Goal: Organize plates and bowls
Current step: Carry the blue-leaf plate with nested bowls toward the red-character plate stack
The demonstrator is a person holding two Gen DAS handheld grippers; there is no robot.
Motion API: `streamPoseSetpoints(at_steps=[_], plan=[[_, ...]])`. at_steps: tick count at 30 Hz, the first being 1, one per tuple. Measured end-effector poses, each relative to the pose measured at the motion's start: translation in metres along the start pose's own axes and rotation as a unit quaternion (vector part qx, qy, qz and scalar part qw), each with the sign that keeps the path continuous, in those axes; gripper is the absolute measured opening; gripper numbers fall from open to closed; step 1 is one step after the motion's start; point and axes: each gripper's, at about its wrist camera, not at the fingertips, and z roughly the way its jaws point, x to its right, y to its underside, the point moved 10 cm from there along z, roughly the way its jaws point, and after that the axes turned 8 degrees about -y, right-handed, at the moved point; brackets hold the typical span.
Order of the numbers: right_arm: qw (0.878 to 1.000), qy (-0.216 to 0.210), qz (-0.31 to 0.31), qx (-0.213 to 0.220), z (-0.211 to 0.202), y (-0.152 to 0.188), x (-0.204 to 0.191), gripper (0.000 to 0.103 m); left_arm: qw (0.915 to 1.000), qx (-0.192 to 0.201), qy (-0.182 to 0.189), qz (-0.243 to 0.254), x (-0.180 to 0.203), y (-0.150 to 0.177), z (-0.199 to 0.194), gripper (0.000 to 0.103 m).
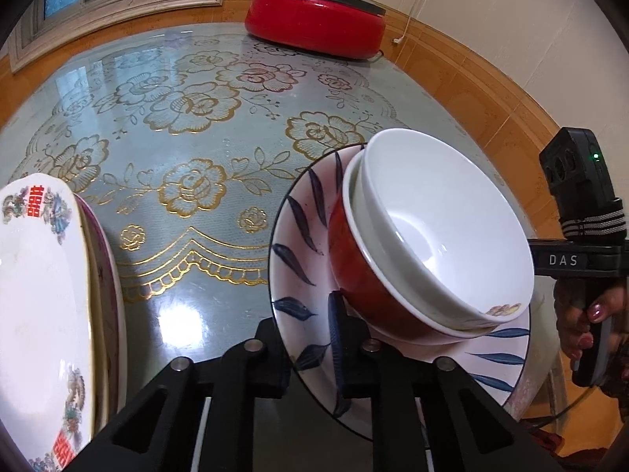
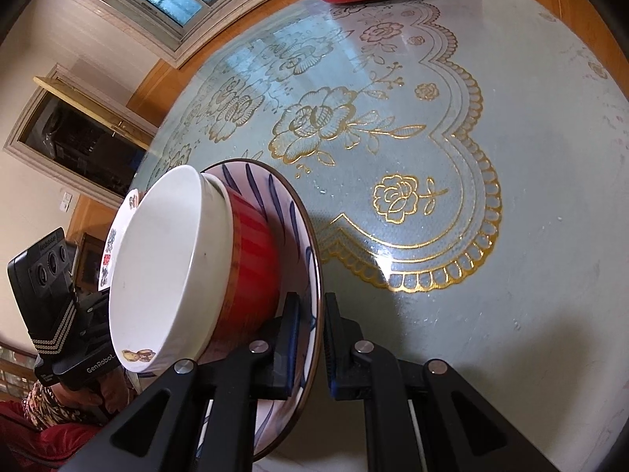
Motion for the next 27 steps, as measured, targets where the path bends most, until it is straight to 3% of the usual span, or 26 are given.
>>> streamPoseSetpoints(at_steps=[5,16,27], plan=[[1.0,0.013,-0.014,0.001,0.003,-0.002,-0.004,0.01,0.9998,0.005,0.019,-0.006,-0.002,0.0,0.0,0.013],[0.999,0.018,-0.039,0.025,0.007,-0.004,-0.017,0.01,0.9996,0.027,0.003,-0.008,-0.004,-0.002,-0.011,0.012],[0.999,0.02,-0.021,0.018,0.006,-0.014,-0.021,0.009,0.9997,0.008,-0.001,-0.024,-0.008,0.0,-0.015,0.012]])
